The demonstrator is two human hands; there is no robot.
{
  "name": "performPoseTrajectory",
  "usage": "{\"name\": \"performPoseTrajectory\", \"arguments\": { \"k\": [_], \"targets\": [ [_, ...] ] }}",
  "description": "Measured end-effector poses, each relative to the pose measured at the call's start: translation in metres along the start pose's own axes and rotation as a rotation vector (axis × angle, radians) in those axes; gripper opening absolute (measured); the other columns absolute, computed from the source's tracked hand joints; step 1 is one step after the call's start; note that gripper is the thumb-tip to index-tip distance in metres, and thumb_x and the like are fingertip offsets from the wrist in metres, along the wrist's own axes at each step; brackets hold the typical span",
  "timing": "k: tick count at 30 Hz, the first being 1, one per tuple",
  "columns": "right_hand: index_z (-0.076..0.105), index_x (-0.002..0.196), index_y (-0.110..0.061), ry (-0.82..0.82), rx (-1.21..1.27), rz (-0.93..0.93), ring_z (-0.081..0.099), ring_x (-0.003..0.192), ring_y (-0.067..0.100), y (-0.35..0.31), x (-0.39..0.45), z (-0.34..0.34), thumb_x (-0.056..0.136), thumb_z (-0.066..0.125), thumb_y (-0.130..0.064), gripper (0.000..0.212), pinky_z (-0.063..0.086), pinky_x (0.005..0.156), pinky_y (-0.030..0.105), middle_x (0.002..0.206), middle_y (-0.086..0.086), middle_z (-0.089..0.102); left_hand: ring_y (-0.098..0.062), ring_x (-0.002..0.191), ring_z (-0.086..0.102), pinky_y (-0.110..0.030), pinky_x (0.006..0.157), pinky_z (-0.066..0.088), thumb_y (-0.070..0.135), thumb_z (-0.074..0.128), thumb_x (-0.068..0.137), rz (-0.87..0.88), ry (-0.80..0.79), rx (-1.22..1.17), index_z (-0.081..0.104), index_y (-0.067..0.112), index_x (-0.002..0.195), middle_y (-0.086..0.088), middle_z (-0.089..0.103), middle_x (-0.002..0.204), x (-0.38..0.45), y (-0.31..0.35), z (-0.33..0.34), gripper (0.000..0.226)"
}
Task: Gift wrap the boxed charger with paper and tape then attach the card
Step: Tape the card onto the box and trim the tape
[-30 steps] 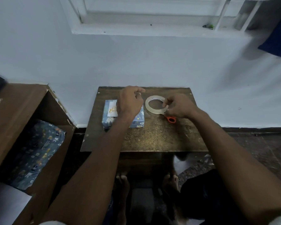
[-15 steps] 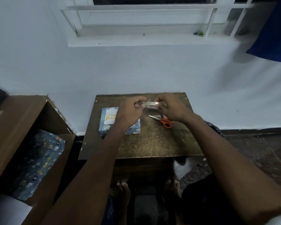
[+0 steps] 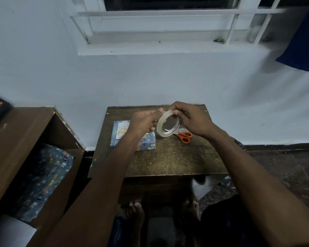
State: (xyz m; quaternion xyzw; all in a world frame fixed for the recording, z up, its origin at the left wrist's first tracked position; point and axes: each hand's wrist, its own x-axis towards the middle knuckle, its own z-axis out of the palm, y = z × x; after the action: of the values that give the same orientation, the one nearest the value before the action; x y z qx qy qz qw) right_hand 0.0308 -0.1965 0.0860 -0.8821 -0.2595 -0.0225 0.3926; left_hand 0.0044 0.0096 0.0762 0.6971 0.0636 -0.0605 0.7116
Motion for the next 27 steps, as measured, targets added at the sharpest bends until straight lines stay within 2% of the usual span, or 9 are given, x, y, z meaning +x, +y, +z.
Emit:
{"name": "performPoseTrajectory", "arguments": {
  "k": [3,6,11,13,15,17,21,24,27],
  "targets": [
    [0.067,0.105,-0.013,0.006,0.013,-0.021,0.061,0.088,0.014,-0.001,0.0,0.0,0.107,0.048,-0.005,0.021,0.05,0.077,0.03,0.093,-0.001,0.066,-0.003,0.058,0.061,-0.021,0.062,0.048,0.033,0.081,0.094,-0.041,0.008,-0.037,0.082,0.007,0.107,-0.014,0.081,0.097,-0.001,0.002,-0.001,0.029],
    [0.068,0.109,-0.013,0.0,0.048,0.017,0.064,0.091,0.014,-0.001,0.0,0.0,0.107,0.048,-0.007,0.022,0.054,0.079,0.033,0.098,0.0,0.069,-0.007,0.054,0.05,-0.023,0.058,0.044,0.024,0.085,0.09,-0.049,0.061,-0.074,0.084,0.01,0.092,-0.011,0.071,0.076,0.0,0.0,0.002,0.014],
    [0.069,0.116,-0.016,0.031,0.05,-0.012,0.067,0.09,0.01,-0.005,-0.001,0.002,0.102,0.065,-0.018,0.014,0.053,0.077,0.025,0.1,-0.004,0.073,-0.004,0.051,0.051,-0.021,0.054,0.042,0.019,0.083,0.089,0.03,0.135,-0.09,0.085,0.01,0.094,0.003,0.069,0.063,-0.001,0.0,0.005,0.01],
    [0.069,0.11,-0.02,0.043,-0.006,-0.048,0.065,0.087,0.007,-0.009,0.0,0.005,0.098,0.071,-0.021,0.012,0.05,0.074,0.022,0.097,-0.009,0.072,-0.004,0.052,0.056,-0.021,0.056,0.046,0.017,0.082,0.091,0.081,0.143,-0.095,0.084,0.008,0.096,0.003,0.072,0.065,-0.004,0.002,0.007,0.01],
    [0.068,0.097,-0.021,0.037,-0.054,-0.039,0.064,0.081,0.007,-0.01,0.0,0.01,0.1,0.068,-0.022,0.003,0.049,0.071,0.03,0.086,-0.01,0.071,-0.009,0.063,0.067,-0.024,0.064,0.055,0.014,0.081,0.092,0.141,0.161,-0.116,0.084,0.006,0.096,-0.003,0.078,0.076,-0.006,0.002,0.008,0.009],
    [0.069,0.089,-0.016,0.005,-0.037,0.014,0.068,0.077,0.011,-0.015,0.0,0.016,0.102,0.064,-0.022,0.015,0.053,0.072,0.036,0.079,-0.006,0.073,-0.012,0.075,0.072,-0.026,0.072,0.06,0.014,0.08,0.093,0.197,0.2,-0.111,0.084,0.007,0.094,-0.005,0.08,0.086,-0.006,0.002,0.01,0.007],
    [0.069,0.087,-0.008,-0.126,0.119,0.13,0.07,0.061,0.008,-0.028,-0.003,0.021,0.105,0.058,-0.011,0.021,0.048,0.06,0.014,0.071,-0.002,0.075,-0.003,0.077,0.072,-0.02,0.07,0.057,0.009,0.077,0.095,0.268,0.269,-0.124,0.08,0.001,0.099,0.009,0.079,0.088,-0.005,0.004,0.015,0.009],
    [0.063,0.082,-0.011,-0.205,0.2,0.219,0.06,0.045,0.008,-0.028,-0.005,0.022,0.107,0.055,-0.01,0.026,0.046,0.049,0.021,0.061,-0.003,0.071,0.006,0.08,0.069,-0.013,0.073,0.054,0.01,0.076,0.097,0.306,0.311,-0.149,0.079,0.007,0.1,0.004,0.077,0.1,-0.005,0.005,0.016,0.005],
    [0.064,0.085,-0.012,-0.199,0.215,0.277,0.063,0.049,0.011,-0.021,-0.004,0.022,0.107,0.056,-0.013,0.024,0.048,0.049,0.026,0.067,0.001,0.074,0.007,0.086,0.07,-0.014,0.075,0.052,0.017,0.076,0.099,0.288,0.266,-0.086,0.079,0.011,0.106,0.008,0.08,0.096,-0.005,0.006,0.011,0.01]
  ]
}}
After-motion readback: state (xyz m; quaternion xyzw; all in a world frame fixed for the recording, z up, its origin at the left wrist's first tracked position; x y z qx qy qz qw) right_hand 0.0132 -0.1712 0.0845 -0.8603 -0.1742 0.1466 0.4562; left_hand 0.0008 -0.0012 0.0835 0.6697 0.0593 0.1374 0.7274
